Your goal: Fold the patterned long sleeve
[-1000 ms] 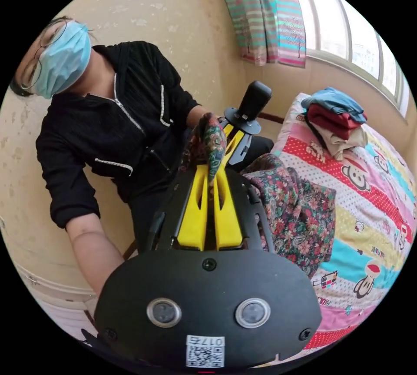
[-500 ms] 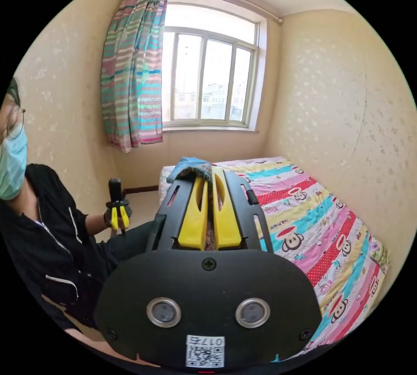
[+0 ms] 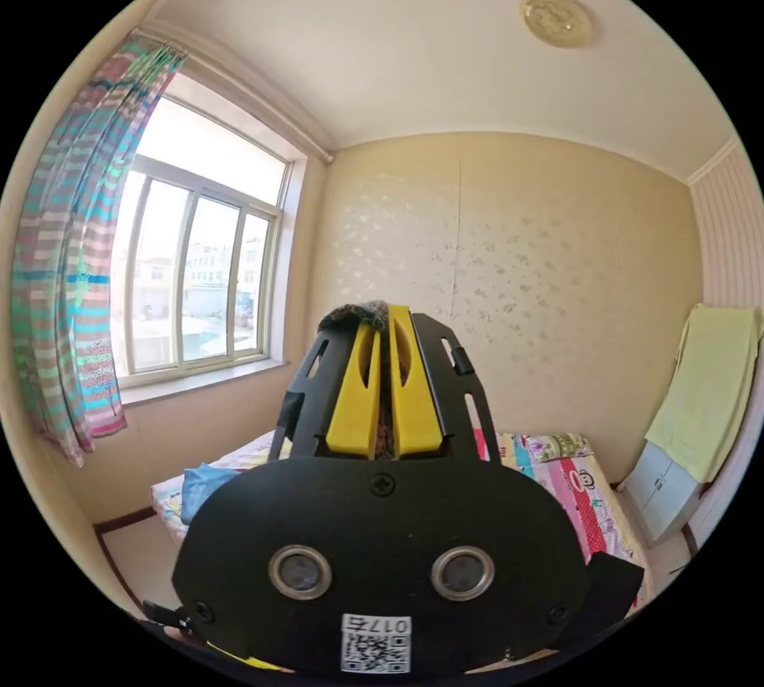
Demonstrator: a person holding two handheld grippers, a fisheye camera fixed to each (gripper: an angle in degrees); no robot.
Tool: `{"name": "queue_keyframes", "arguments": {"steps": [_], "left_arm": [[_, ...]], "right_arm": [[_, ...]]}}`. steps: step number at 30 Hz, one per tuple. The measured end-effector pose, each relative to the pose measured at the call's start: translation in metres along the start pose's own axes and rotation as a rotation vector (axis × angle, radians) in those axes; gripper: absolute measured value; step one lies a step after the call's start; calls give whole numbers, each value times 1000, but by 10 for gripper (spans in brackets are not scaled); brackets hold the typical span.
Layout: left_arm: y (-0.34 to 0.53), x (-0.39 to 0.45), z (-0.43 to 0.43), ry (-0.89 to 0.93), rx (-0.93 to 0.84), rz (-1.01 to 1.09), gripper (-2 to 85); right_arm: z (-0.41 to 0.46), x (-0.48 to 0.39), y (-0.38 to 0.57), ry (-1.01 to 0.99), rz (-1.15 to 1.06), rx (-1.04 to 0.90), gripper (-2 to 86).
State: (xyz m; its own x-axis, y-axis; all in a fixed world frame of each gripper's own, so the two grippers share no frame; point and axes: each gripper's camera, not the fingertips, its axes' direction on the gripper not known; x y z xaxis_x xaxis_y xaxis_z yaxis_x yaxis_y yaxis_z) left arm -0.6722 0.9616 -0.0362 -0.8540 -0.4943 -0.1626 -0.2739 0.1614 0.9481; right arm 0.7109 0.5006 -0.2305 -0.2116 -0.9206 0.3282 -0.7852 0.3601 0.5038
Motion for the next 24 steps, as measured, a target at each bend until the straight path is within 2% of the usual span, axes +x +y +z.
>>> {"name": "queue_keyframes", "arguments": {"steps": [2,5,6,9,11,13,15,18,21,24], "left_arm": [[-11,10,11,11,38,1,183],[-31,34,36,137,74,11,190],[-41,50,43,93,73,35,194],[-63,83,49,-226,102,82,198],[-74,92,68,-369,27,118,200],[-78,81,98,-573,-151,49,194],[-66,69,97,-694,-169,19,164],[-38,43,75,-724,-142,-15,87],[-14,18,39,-730,-145,-62,35],[-4,-5,4,-759,-152,-102,10]], "right_arm": [[6,-13,-20,38,-39,-19,32],[20,-27,-40,85,-18,-44,32],[23,-29,-43,93,-16,-49,32],[39,-43,-54,120,-7,-69,32],[51,-51,-56,124,4,-85,32],[57,-50,-56,113,26,-99,31],[61,-42,-54,70,72,-115,31],[67,-22,-51,11,109,-178,30],[78,-6,-37,45,29,-274,26],[77,-15,-12,55,-262,-301,18]]}}
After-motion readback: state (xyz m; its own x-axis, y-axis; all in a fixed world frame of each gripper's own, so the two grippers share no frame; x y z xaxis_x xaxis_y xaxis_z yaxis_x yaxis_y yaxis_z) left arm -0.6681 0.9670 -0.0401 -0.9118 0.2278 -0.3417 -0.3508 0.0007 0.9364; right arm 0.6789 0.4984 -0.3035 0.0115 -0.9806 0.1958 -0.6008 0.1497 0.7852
